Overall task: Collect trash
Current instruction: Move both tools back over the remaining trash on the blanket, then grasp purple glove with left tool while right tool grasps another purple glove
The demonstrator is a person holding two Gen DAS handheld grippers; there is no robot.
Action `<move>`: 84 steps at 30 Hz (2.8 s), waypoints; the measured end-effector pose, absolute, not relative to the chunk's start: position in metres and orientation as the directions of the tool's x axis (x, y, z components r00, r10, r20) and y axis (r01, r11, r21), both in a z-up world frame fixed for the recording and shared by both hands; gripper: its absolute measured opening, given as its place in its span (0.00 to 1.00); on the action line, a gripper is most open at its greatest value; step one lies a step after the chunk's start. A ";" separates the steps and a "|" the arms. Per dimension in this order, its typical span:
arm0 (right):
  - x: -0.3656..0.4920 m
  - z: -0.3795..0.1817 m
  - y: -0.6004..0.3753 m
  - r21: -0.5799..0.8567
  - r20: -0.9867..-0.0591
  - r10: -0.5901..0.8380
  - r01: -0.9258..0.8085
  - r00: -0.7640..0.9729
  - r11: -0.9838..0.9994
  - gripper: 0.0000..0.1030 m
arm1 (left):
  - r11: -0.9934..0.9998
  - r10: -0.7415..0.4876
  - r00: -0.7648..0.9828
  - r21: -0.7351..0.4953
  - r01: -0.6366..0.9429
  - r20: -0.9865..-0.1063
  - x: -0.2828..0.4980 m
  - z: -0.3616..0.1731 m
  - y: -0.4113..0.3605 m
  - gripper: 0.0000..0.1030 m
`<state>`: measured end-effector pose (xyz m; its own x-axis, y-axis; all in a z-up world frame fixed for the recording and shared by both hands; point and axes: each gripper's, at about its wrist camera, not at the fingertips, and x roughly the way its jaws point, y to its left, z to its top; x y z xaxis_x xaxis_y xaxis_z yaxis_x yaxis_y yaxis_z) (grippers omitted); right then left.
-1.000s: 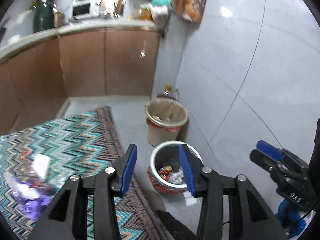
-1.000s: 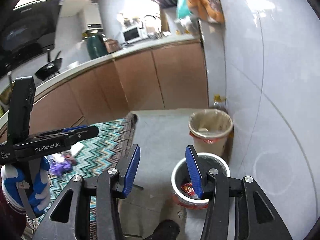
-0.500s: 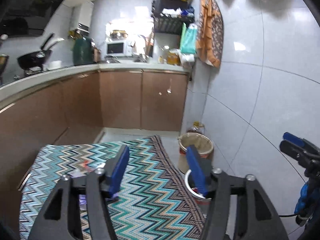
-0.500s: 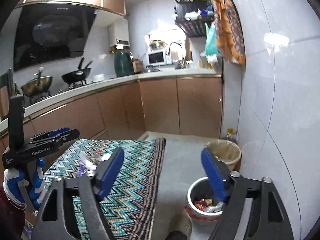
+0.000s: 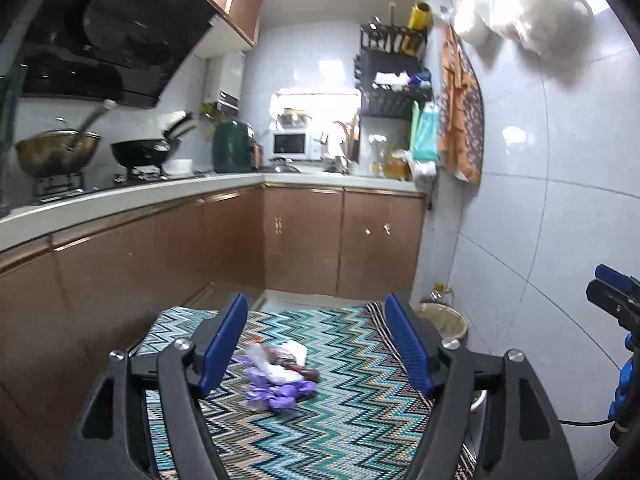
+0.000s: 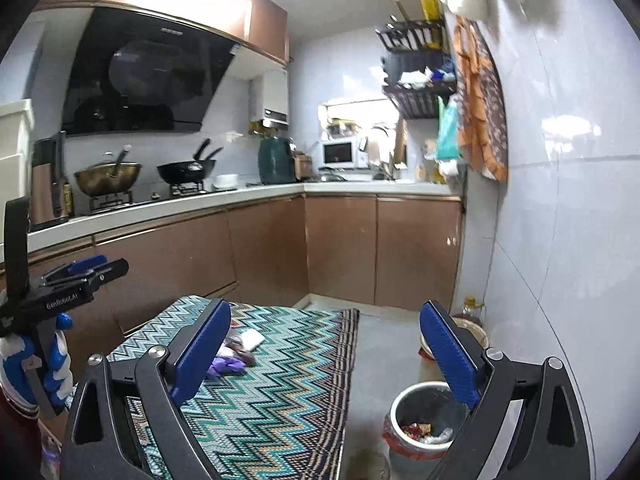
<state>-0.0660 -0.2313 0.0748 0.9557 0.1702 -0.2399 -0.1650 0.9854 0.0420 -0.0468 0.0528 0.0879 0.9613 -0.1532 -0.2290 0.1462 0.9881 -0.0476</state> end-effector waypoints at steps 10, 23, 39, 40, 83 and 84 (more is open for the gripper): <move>-0.083 0.086 -0.218 0.068 -0.173 0.254 -0.246 0.952 0.967 1.00 | 0.995 -0.088 0.982 -0.068 0.077 -0.170 -0.081 0.100 0.091 0.69; -0.038 0.060 -0.206 0.112 -0.253 0.311 -0.292 0.916 0.950 1.00 | 0.994 -0.012 0.942 -0.106 -0.025 -0.336 -0.032 0.045 0.133 0.69; 0.089 -0.034 -0.140 0.146 -0.533 0.464 -0.464 0.708 0.874 0.68 | 0.984 -0.174 0.781 -0.123 0.125 -0.600 0.095 -0.084 0.117 0.69; 0.095 -0.040 -0.136 0.151 -0.546 0.469 -0.469 0.695 0.870 0.65 | 0.981 -0.191 0.767 -0.128 0.143 -0.613 0.106 -0.092 0.116 0.69; 0.230 -0.186 -0.042 0.322 -0.736 0.593 -0.601 0.327 0.731 0.14 | 0.938 -0.345 0.612 -0.246 0.242 -0.712 0.199 -0.174 0.121 0.30; 0.228 -0.185 -0.043 0.320 -0.736 0.592 -0.601 0.329 0.732 0.14 | 0.938 -0.346 0.613 -0.250 0.240 -0.710 0.196 -0.173 0.121 0.29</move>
<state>0.2276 -0.0431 -0.1849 0.3289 0.5917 -0.7361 -0.6011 0.7323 0.3201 0.1964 0.1214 -0.1731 0.6130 -0.3461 -0.7103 0.2398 0.9380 -0.2501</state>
